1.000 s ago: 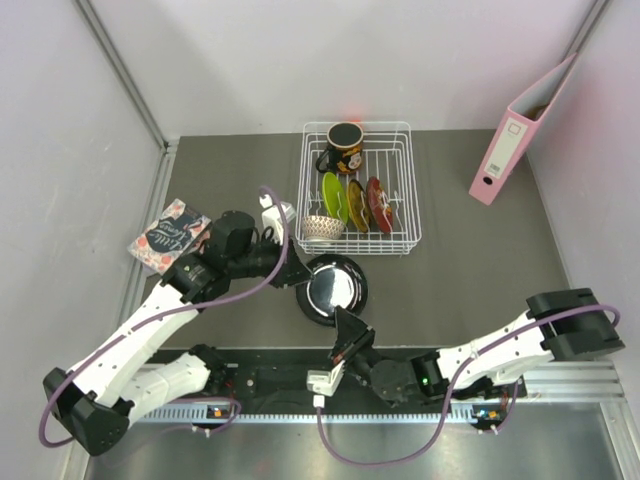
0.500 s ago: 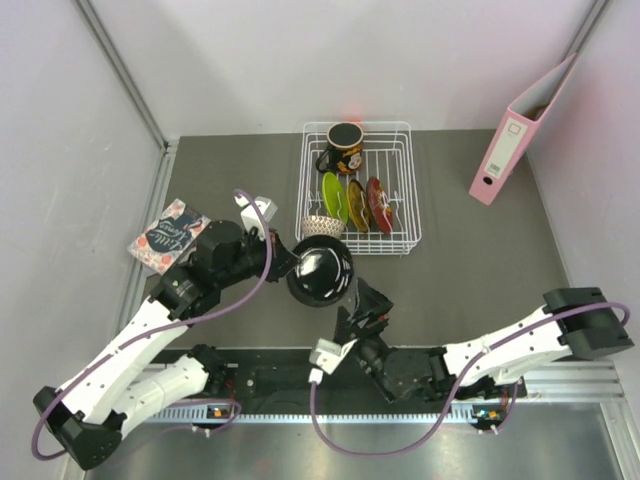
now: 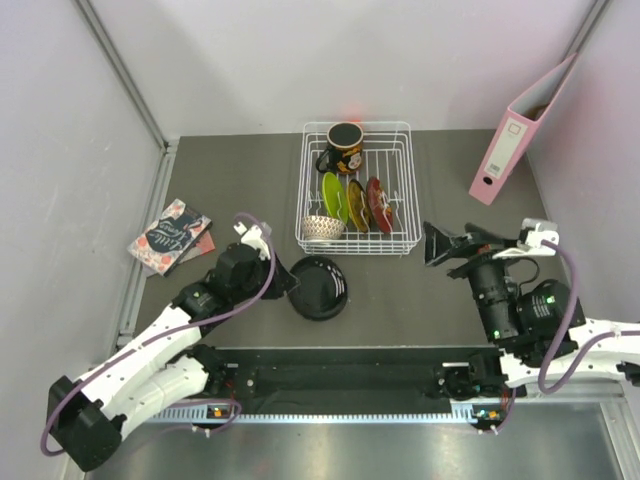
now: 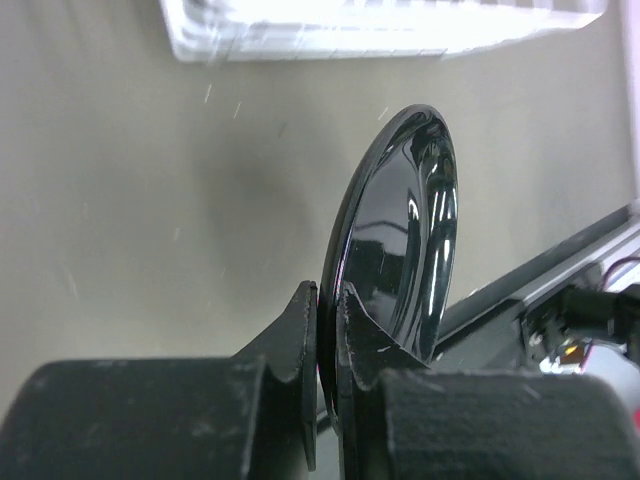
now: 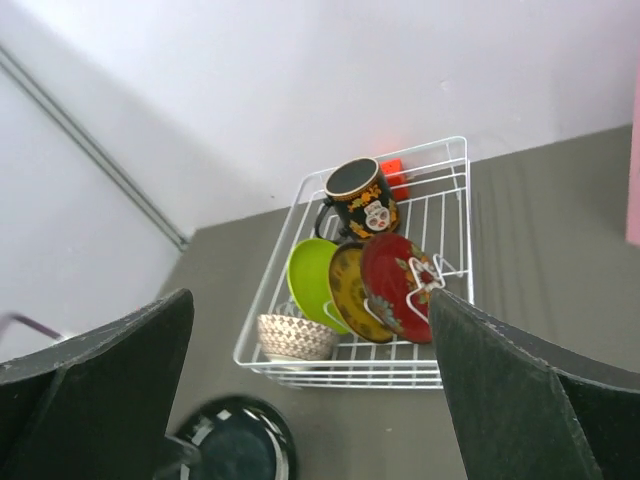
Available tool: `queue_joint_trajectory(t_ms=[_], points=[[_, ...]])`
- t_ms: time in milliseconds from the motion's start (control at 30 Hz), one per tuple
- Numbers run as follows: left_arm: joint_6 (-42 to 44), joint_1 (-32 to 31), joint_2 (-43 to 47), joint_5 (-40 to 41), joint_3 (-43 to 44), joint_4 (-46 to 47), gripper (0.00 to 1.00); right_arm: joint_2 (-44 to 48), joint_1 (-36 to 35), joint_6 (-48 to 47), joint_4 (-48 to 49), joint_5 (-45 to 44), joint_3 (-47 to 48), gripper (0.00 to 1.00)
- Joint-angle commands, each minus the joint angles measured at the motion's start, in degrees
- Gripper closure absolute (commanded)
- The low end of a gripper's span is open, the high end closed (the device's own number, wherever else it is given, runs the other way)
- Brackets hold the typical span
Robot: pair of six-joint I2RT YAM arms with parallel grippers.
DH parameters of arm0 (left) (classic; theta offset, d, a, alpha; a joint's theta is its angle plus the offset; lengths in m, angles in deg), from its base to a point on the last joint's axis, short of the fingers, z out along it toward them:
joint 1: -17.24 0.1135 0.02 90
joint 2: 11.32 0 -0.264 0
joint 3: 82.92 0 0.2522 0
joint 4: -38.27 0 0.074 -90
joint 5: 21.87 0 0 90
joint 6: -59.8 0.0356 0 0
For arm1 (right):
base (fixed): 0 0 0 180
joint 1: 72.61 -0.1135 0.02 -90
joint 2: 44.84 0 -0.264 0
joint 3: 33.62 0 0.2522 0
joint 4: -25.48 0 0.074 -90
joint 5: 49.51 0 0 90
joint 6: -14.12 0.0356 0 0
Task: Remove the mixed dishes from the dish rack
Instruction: Place the plate at the center of the board.
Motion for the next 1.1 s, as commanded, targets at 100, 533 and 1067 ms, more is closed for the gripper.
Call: queue_joint_trajectory(t_ms=[100,533,1067], points=[[-5.60,0.12,4.27,0.40,-7.53,6.89,1.00,-3.54,1.28,10.00,-8.19,0.42,-0.66,0.00],[-6.65,0.04,-8.99,-0.21,-11.67,17.26,1.00,-9.70,4.00,17.03,-11.17,6.57,0.22,0.00],[-2.35,0.04,-9.09,8.39,-3.42,-1.52,0.08,-10.58,4.62,20.72,-15.75,7.89,0.04,0.00]])
